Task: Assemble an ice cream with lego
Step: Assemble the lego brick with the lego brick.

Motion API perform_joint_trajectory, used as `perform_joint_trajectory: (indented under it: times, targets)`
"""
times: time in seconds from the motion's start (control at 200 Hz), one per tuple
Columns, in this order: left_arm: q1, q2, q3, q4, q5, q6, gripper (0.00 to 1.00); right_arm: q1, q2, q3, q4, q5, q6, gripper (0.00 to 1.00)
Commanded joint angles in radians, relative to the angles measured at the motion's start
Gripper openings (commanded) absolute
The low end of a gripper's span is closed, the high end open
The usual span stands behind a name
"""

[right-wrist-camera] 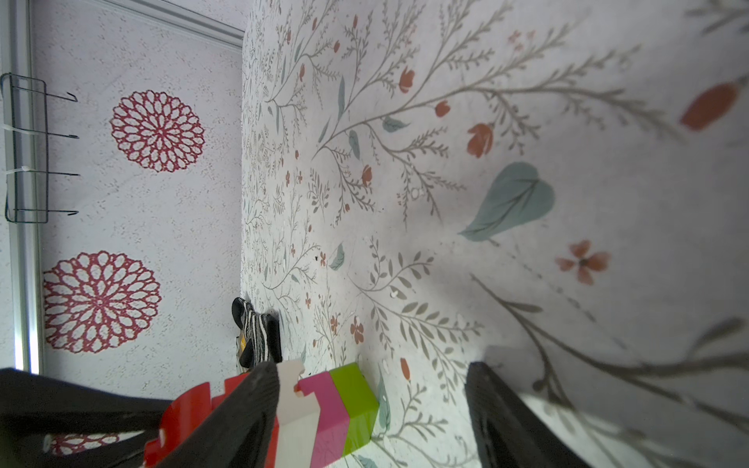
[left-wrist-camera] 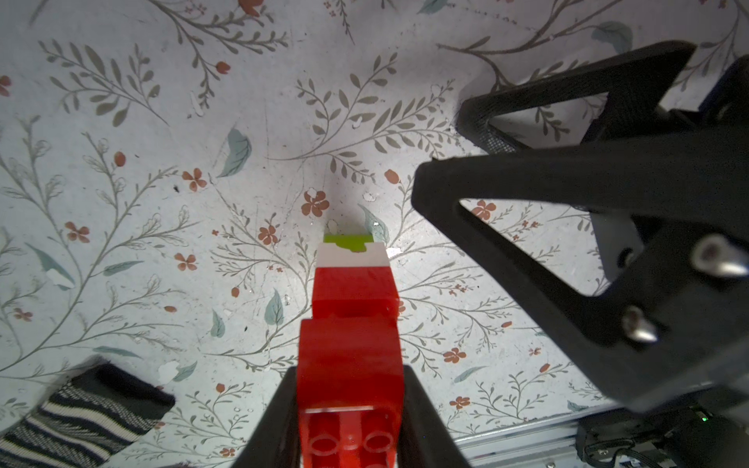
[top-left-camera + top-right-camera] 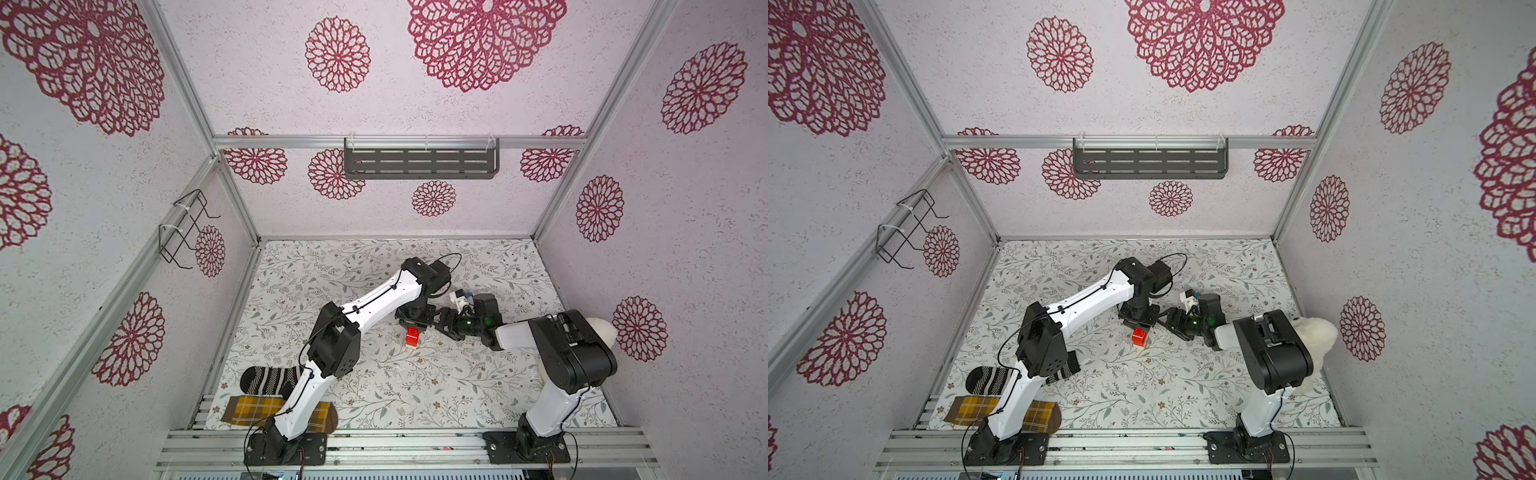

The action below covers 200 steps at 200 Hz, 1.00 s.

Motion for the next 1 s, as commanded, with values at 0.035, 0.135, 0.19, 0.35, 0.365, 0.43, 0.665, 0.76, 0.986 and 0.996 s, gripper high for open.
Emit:
perform_joint_trajectory:
  times: [0.035, 0.135, 0.19, 0.35, 0.365, 0.43, 0.665, 0.76, 0.986, 0.996]
  targets:
    - [0.001, 0.04, -0.014, -0.003, 0.001, -0.015, 0.0, 0.005, -0.008, 0.02, -0.023, 0.018, -0.025, 0.77]
    - [0.0, 0.036, -0.028, 0.009, 0.006, -0.026, 0.01, 0.004, -0.008, 0.02, -0.023, 0.018, -0.025, 0.77]
    - [-0.001, 0.034, -0.038, 0.019, 0.012, -0.037, 0.03, 0.005, -0.008, 0.021, -0.025, 0.018, -0.025, 0.77]
    - [-0.019, 0.049, -0.049, 0.023, -0.004, -0.066, 0.1, 0.007, -0.008, 0.022, -0.026, 0.021, -0.025, 0.77]
    - [-0.02, 0.051, -0.05, 0.024, -0.007, -0.068, 0.11, 0.007, -0.008, 0.022, -0.027, 0.021, -0.024, 0.77]
    - [-0.029, 0.057, -0.055, 0.024, -0.028, -0.083, 0.16, 0.009, -0.007, 0.023, -0.027, 0.021, -0.026, 0.77]
    - [-0.039, 0.083, -0.093, 0.043, -0.049, -0.094, 0.23, 0.013, -0.007, 0.025, -0.035, 0.024, -0.029, 0.77]
    - [-0.036, 0.092, -0.097, 0.051, -0.044, -0.093, 0.23, 0.014, -0.008, 0.027, -0.038, 0.024, -0.028, 0.77]
    - [-0.035, 0.113, -0.132, 0.091, -0.024, -0.103, 0.25, 0.015, -0.008, 0.028, -0.041, 0.024, -0.031, 0.77]
    - [-0.035, 0.113, -0.135, 0.093, -0.021, -0.103, 0.25, 0.015, -0.007, 0.028, -0.041, 0.024, -0.031, 0.77]
